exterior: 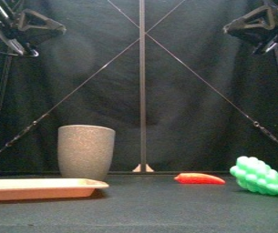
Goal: Pick the green grapes then place it in the grey bowl
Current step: Pick the green grapes
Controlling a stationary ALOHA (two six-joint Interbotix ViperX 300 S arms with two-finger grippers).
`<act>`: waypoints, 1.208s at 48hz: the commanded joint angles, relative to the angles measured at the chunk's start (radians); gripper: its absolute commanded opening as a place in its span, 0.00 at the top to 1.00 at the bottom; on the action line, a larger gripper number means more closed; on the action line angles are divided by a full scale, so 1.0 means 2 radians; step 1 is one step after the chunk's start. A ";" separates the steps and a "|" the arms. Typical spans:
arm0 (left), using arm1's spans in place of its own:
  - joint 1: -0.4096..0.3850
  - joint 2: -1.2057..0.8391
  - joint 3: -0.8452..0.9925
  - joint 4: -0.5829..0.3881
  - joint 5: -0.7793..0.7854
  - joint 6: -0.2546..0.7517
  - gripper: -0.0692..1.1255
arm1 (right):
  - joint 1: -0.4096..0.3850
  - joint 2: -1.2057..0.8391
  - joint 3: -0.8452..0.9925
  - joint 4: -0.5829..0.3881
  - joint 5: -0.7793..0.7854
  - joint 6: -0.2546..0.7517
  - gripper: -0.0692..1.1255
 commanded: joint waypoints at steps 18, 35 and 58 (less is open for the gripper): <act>0.012 0.008 -0.044 -0.005 0.151 0.002 0.86 | 0.015 0.075 -0.035 0.142 0.111 0.104 0.84; 0.032 0.007 -0.035 -0.005 0.159 0.002 0.86 | 0.064 0.190 -0.040 0.202 0.130 0.221 0.25; 0.037 0.008 -0.029 -0.005 0.157 0.002 0.86 | 0.094 0.334 -0.058 0.206 0.140 0.344 0.08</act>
